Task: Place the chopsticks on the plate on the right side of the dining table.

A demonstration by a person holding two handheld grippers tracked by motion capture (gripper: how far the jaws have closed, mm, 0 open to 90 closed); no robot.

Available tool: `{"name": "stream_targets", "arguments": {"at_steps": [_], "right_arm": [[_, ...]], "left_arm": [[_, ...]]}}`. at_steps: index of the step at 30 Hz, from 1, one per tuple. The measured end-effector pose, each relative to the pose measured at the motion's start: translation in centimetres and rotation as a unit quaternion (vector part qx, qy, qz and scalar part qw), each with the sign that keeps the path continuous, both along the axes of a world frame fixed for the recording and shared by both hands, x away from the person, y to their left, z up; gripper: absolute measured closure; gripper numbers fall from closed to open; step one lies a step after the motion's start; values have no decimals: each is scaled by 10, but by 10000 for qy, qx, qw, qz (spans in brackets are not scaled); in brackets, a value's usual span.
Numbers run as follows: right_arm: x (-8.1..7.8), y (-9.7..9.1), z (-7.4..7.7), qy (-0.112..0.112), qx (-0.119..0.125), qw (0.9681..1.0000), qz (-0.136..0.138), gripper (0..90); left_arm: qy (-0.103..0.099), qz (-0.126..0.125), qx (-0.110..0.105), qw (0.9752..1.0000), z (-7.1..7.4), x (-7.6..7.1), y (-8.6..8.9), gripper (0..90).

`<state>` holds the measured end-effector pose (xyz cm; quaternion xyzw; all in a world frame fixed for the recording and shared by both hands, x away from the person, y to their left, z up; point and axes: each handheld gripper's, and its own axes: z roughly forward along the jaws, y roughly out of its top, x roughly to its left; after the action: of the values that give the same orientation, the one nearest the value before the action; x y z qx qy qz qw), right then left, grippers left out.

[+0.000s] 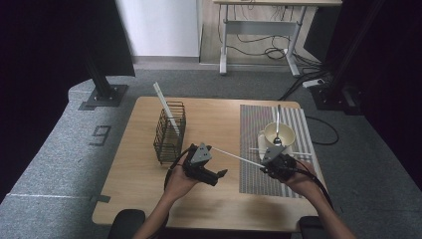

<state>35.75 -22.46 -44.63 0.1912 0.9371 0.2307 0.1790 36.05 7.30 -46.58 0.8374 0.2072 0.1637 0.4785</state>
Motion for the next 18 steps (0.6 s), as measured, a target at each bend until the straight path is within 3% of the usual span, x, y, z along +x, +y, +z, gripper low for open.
{"name": "stream_targets", "arguments": {"at_steps": [8, 18], "right_arm": [[5, -11, -2, -44, 33, 9997, -243, 831], [12, -28, -3, -67, 105, 9983, -561, 831]], "left_arm": [[88, 62, -101, 9999, -7, -6, 2, 0], [254, 250, -113, 9993, -28, -11, 8, 0]]}}
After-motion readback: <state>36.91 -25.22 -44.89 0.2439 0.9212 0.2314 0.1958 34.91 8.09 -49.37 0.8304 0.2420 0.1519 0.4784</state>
